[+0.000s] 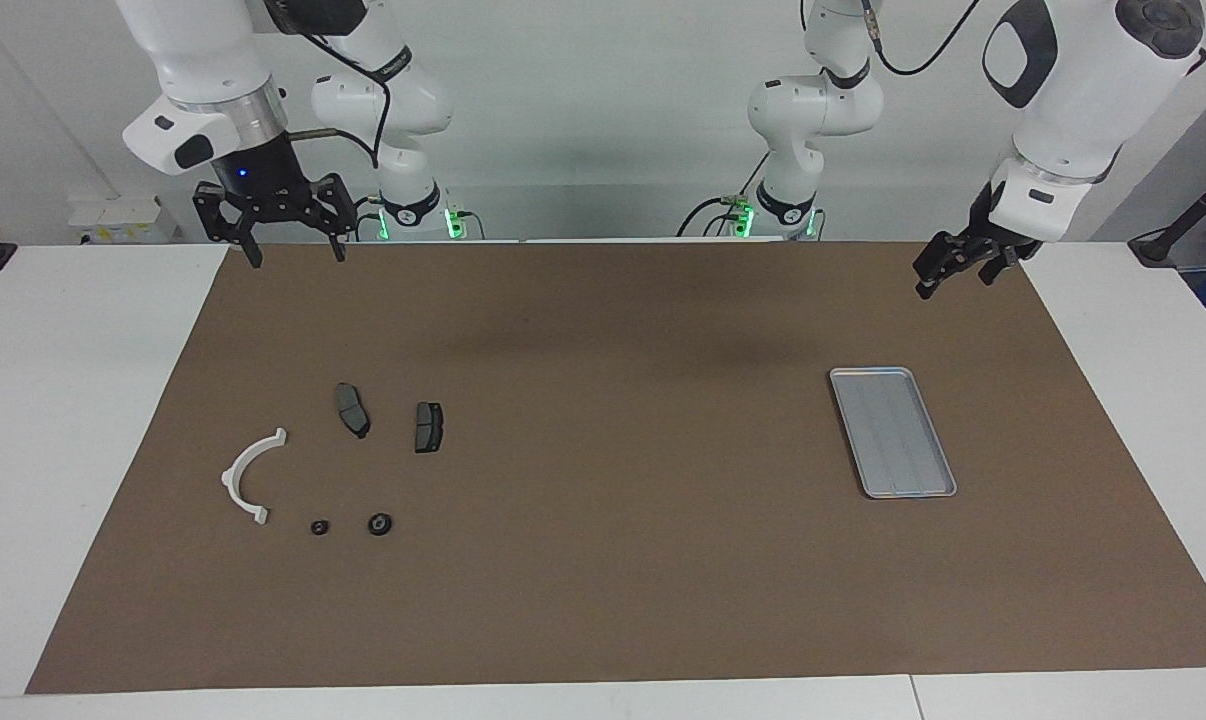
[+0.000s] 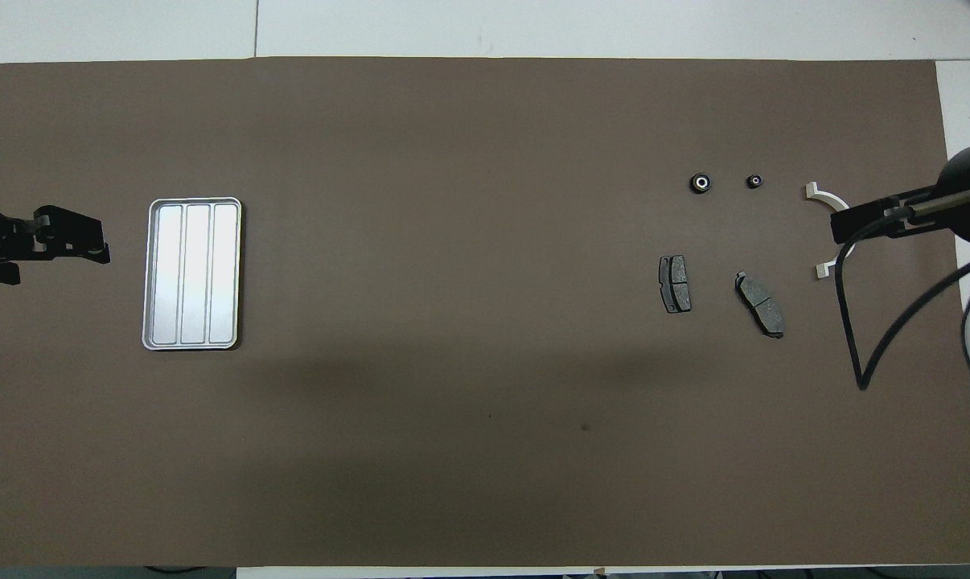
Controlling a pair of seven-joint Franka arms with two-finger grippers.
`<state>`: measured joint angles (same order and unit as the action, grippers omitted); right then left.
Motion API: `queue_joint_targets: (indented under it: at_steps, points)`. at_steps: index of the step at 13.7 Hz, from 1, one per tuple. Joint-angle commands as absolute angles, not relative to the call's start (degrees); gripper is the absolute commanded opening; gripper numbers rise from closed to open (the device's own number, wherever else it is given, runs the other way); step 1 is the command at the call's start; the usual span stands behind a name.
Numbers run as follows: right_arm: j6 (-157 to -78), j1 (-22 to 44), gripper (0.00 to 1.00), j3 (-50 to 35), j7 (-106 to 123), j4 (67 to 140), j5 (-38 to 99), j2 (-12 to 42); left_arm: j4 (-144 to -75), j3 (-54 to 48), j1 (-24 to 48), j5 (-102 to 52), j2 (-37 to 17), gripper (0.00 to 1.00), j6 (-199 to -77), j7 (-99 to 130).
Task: Place bearing gear from tray to pile
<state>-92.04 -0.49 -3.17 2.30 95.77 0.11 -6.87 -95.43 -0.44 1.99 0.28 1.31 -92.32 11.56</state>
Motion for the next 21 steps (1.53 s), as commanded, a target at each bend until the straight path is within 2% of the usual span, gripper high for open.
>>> queue_joint_targets:
  at_steps: [1,3,6,21]
  points:
    - [-92.72,5.85,1.0,4.71,1.23,98.61,1.85,-8.0,-96.06,-0.18,2.29,-0.18,2.02,1.0,-91.93,11.16]
    - [-92.73,5.55,1.0,6.59,1.05,98.61,1.85,-7.82,-96.06,-0.18,2.29,-0.18,2.02,1.0,-91.93,11.16]
    - [-92.81,-0.6,1.0,-0.34,0.97,98.61,1.85,-7.65,-96.06,-0.18,2.29,-0.18,2.02,1.0,-91.93,11.16]
    - [-92.11,-0.62,1.0,-1.05,0.88,97.73,1.32,-7.21,-96.06,-0.18,2.29,-0.18,2.02,1.0,-91.93,11.16]
